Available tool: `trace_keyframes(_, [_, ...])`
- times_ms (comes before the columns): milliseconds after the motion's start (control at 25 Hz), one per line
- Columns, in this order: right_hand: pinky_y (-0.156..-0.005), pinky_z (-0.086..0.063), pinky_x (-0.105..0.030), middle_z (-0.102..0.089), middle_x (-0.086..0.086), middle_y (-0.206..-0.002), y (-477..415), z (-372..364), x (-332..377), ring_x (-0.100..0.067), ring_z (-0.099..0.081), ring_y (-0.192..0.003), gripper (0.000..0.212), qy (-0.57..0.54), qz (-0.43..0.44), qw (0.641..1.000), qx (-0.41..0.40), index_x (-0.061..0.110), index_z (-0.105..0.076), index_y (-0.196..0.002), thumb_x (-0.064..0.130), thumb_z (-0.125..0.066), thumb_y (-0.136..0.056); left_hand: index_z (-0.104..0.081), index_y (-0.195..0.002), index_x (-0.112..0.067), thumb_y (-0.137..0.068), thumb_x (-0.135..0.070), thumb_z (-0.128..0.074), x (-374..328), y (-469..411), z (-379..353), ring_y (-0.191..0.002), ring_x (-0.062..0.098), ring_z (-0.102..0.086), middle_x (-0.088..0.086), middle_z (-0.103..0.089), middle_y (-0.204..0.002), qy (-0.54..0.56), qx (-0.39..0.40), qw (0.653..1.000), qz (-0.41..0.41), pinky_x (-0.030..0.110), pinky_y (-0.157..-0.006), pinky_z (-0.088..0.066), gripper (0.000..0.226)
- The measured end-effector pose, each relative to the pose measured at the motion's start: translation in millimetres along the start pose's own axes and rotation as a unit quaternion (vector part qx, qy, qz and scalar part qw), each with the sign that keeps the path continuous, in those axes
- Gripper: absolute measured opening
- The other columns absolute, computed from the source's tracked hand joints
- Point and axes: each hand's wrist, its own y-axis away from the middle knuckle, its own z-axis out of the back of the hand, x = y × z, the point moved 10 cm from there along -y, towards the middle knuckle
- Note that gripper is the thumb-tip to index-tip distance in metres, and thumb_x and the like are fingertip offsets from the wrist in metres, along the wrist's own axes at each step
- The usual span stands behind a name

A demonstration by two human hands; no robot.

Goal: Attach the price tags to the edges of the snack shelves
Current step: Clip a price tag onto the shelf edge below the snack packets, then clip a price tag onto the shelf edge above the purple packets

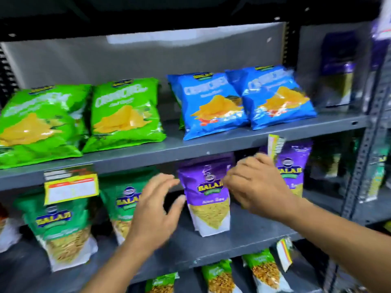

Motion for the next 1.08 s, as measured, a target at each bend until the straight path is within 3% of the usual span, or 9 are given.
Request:
trace_keyframes(160, [-0.077,-0.044,-0.041,-0.069,0.0,-0.111,20.0,33.3,-101.5,-0.029,-0.062,-0.094,0.036,0.04,-0.062,0.997,-0.038,0.024,-0.065,-0.111,0.016,-0.048,-0.08,-0.059,-0.12,-0.012,-0.082,-0.021,-0.073,-41.3,-17.0,-146.3,-0.113,0.016,-0.057,0.001,-0.062,-0.118,0.204,0.092,0.949,0.224,0.024,-0.097,-0.04,0.042])
trace_keyframes(280, [-0.086,-0.046,-0.044,-0.061,-0.003,-0.129,24.1,17.3,-139.9,-0.03,-0.056,-0.112,0.051,0.03,-0.069,0.997,0.034,0.022,-0.057,-0.124,0.014,-0.041,-0.076,-0.056,-0.123,-0.015,-0.072,-0.028,-0.081,-66.6,-22.4,-198.1,-0.106,0.009,-0.056,-0.01,-0.058,-0.112,0.208,0.04,0.931,0.297,0.023,-0.092,-0.042,0.058])
trace_keyframes(480, [-0.093,-0.043,-0.044,-0.056,0.003,-0.131,15.7,-7.5,-180.7,-0.028,-0.048,-0.117,0.044,-0.107,-0.134,0.982,0.079,0.03,-0.049,-0.131,0.02,-0.057,-0.089,-0.07,-0.096,-0.02,-0.078,-0.022,-0.076,-78.7,-29.5,-213.1,-0.082,0.009,-0.069,-0.005,-0.076,-0.089,0.276,-0.087,0.898,0.332,0.041,-0.081,-0.057,0.019])
trace_keyframes(600, [-0.089,-0.046,-0.044,-0.059,0.001,-0.125,12.1,-3.7,-185.5,-0.029,-0.052,-0.113,0.041,-0.125,-0.118,0.983,0.071,0.028,-0.052,-0.128,0.025,-0.059,-0.088,-0.07,-0.096,-0.02,-0.08,-0.021,-0.073,-79.2,-31.1,-210.2,-0.085,0.012,-0.069,-0.004,-0.075,-0.091,0.295,-0.117,0.888,0.333,0.045,-0.083,-0.056,0.016])
trace_keyframes(680, [-0.085,-0.048,-0.043,-0.061,-0.003,-0.118,19.4,-0.8,-195.1,-0.027,-0.055,-0.106,0.04,-0.128,-0.13,0.982,0.047,0.025,-0.055,-0.123,0.021,-0.06,-0.084,-0.063,-0.107,-0.024,-0.076,-0.026,-0.076,-82.8,-32.5,-200.6,-0.098,0.005,-0.062,-0.006,-0.068,-0.106,0.274,-0.137,0.894,0.328,0.034,-0.095,-0.05,0.034])
trace_keyframes(760, [-0.079,-0.047,-0.032,-0.06,-0.003,-0.099,45.9,0.4,-214.8,-0.016,-0.055,-0.086,0.027,-0.198,-0.22,0.955,-0.026,0.023,-0.061,-0.105,0.017,-0.063,-0.079,-0.056,-0.117,-0.026,-0.074,-0.032,-0.074,-102.0,-48.8,-164.9,-0.107,-0.002,-0.05,-0.007,-0.056,-0.115,0.142,-0.2,0.941,0.233,0.014,-0.099,-0.036,0.047])
trace_keyframes(880, [-0.072,-0.046,-0.018,-0.061,0.002,-0.088,122.5,-47.1,-217.4,-0.007,-0.056,-0.074,0.02,-0.404,-0.446,0.795,-0.075,0.025,-0.057,-0.091,0.011,-0.067,-0.079,-0.064,-0.114,-0.018,-0.077,-0.022,-0.067,-169.9,-99.6,-137.8,-0.103,0.026,-0.053,0.007,-0.062,-0.11,-0.126,-0.188,0.973,-0.05,0.036,-0.09,-0.042,0.037])
trace_keyframes(1000, [-0.072,-0.048,-0.028,-0.062,0.002,-0.094,171.7,-125.3,-158.7,-0.017,-0.06,-0.086,0.025,-0.648,-0.601,0.467,-0.027,0.019,-0.055,-0.109,0.009,-0.061,-0.087,-0.067,-0.111,-0.016,-0.08,-0.016,-0.058,-205.5,-140.5,-175.1,-0.09,0.033,-0.06,0.008,-0.068,-0.098,-0.339,-0.019,0.917,-0.207,0.039,-0.073,-0.046,0.031])
trace_keyframes(1080, [-0.075,-0.048,-0.031,-0.066,0.002,-0.099,170.9,-144.8,-123.1,-0.017,-0.063,-0.091,0.021,-0.731,-0.607,0.311,-0.013,0.019,-0.057,-0.109,0.011,-0.058,-0.09,-0.066,-0.109,-0.015,-0.085,-0.017,-0.046,-209.4,-142.7,-198.9,-0.085,0.031,-0.062,0.007,-0.068,-0.093,-0.415,0.053,0.864,-0.28,0.037,-0.067,-0.046,0.032])
